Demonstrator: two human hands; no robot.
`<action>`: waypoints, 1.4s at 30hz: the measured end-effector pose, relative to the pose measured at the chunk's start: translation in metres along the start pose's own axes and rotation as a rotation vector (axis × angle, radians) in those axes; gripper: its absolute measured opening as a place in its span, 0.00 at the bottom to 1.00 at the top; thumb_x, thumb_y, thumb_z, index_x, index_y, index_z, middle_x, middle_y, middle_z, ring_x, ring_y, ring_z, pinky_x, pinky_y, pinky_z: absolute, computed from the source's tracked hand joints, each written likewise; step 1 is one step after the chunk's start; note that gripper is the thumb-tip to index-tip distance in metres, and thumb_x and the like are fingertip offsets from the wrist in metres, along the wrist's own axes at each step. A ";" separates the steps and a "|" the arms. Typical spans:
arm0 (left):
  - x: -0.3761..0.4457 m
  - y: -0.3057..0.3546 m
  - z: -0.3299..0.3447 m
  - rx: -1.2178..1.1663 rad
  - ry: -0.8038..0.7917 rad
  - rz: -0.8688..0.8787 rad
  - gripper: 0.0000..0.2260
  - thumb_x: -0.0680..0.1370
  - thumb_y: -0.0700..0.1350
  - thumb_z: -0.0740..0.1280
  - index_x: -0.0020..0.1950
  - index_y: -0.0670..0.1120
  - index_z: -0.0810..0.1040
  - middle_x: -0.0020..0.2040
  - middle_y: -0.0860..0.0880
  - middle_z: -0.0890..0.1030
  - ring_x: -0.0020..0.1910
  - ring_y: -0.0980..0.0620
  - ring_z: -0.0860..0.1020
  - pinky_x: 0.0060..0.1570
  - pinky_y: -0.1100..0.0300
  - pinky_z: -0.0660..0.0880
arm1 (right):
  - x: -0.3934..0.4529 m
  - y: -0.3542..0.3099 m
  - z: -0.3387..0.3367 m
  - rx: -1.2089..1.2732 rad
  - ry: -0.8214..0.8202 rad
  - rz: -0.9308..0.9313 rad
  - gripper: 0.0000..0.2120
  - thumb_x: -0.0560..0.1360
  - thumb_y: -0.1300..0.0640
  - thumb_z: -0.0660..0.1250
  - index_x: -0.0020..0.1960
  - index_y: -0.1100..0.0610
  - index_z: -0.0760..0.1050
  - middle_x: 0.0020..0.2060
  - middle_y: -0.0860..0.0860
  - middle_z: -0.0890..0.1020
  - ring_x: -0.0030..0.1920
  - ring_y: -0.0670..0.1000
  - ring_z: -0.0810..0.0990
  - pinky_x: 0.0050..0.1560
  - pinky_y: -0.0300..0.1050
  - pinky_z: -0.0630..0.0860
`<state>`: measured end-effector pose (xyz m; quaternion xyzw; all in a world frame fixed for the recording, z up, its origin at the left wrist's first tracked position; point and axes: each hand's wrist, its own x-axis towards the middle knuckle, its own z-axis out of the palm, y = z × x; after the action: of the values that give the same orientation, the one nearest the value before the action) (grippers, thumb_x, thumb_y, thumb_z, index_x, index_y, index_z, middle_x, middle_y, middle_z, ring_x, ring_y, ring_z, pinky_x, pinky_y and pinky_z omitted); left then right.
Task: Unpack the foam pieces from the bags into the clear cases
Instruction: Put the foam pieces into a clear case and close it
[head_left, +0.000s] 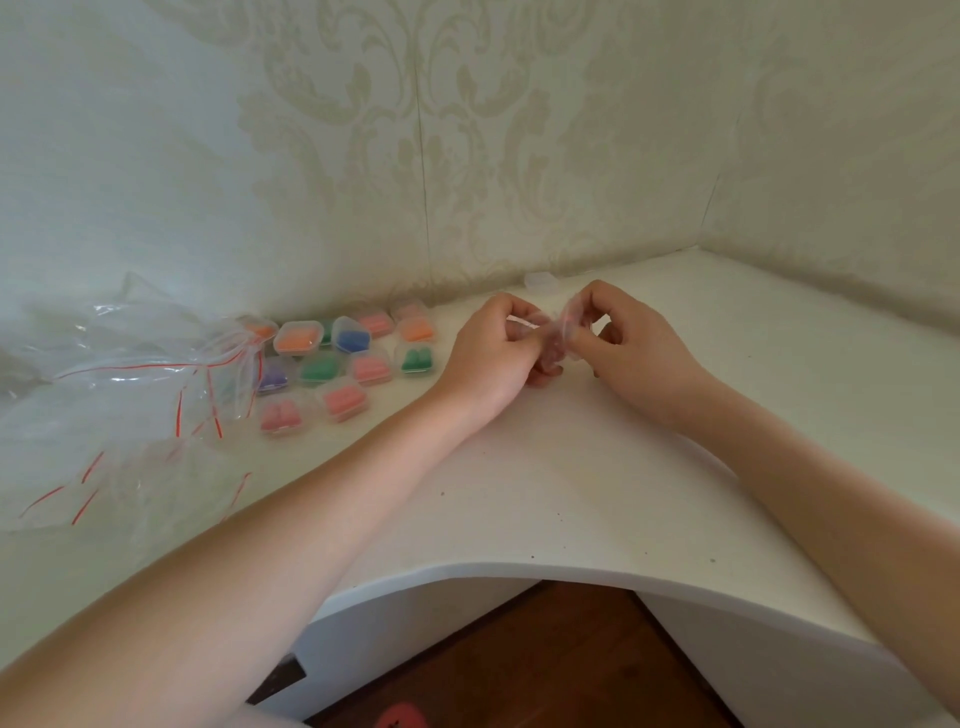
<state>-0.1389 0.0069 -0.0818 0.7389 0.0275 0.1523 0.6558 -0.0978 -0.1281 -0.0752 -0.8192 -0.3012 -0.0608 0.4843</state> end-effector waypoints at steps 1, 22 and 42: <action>0.000 0.000 0.000 -0.004 0.002 0.000 0.06 0.77 0.39 0.67 0.49 0.41 0.71 0.33 0.46 0.79 0.29 0.51 0.78 0.32 0.62 0.77 | 0.000 0.001 0.000 -0.004 0.007 0.008 0.07 0.75 0.56 0.63 0.39 0.49 0.72 0.40 0.47 0.77 0.29 0.41 0.70 0.35 0.35 0.69; 0.008 0.002 -0.007 -0.350 0.102 -0.191 0.13 0.72 0.30 0.68 0.48 0.43 0.69 0.45 0.38 0.78 0.33 0.50 0.77 0.40 0.60 0.79 | 0.001 0.001 -0.003 -0.174 -0.010 -0.035 0.05 0.76 0.53 0.67 0.47 0.44 0.80 0.41 0.40 0.81 0.37 0.51 0.79 0.31 0.28 0.68; 0.014 0.020 -0.053 0.867 0.633 0.341 0.14 0.73 0.33 0.58 0.53 0.46 0.76 0.52 0.47 0.79 0.47 0.45 0.77 0.37 0.57 0.64 | 0.003 0.011 -0.005 -0.206 0.141 0.079 0.12 0.82 0.53 0.55 0.50 0.54 0.76 0.28 0.46 0.70 0.28 0.48 0.66 0.31 0.43 0.63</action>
<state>-0.1430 0.0588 -0.0549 0.8529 0.1633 0.4454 0.2179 -0.0878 -0.1343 -0.0801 -0.8696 -0.2258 -0.1297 0.4195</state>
